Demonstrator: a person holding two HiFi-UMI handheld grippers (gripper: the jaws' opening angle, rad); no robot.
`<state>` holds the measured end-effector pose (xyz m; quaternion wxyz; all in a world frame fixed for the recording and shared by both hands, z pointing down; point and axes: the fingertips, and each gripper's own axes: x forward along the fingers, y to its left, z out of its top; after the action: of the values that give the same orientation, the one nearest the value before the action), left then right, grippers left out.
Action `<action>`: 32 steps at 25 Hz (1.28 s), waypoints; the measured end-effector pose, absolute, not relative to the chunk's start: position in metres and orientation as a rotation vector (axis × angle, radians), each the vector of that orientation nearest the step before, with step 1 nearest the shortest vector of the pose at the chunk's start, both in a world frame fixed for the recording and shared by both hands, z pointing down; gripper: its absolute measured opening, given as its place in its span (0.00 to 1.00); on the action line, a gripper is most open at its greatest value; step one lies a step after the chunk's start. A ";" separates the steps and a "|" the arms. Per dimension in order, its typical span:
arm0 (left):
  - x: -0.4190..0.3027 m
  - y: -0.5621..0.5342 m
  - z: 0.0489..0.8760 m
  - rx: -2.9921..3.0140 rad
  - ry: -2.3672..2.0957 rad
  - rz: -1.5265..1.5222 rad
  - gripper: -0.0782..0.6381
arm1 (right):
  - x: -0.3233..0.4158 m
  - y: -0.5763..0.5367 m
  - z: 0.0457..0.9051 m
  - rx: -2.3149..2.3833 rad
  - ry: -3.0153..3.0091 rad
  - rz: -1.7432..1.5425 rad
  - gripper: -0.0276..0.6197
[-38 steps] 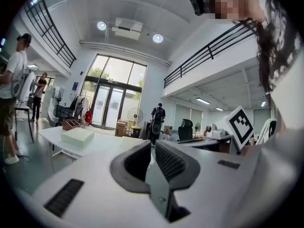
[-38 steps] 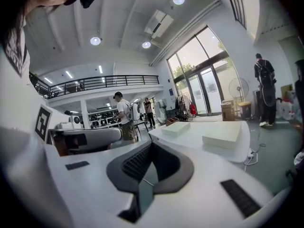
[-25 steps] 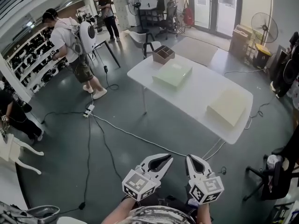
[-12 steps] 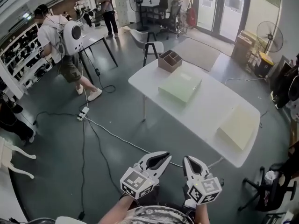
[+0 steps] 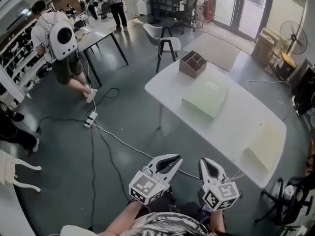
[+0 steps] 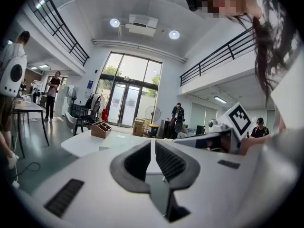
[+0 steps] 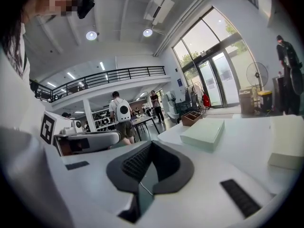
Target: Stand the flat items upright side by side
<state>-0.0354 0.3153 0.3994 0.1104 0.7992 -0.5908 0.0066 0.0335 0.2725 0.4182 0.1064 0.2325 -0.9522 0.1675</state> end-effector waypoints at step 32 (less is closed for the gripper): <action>-0.127 0.084 0.454 2.198 -1.713 0.047 0.17 | -0.027 0.020 0.458 0.723 -2.712 0.625 0.04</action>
<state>-0.1269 0.0843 0.4543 0.1761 0.7763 -0.6050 0.0166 -0.0266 0.0203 0.4584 0.1327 0.2492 -0.9348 0.2156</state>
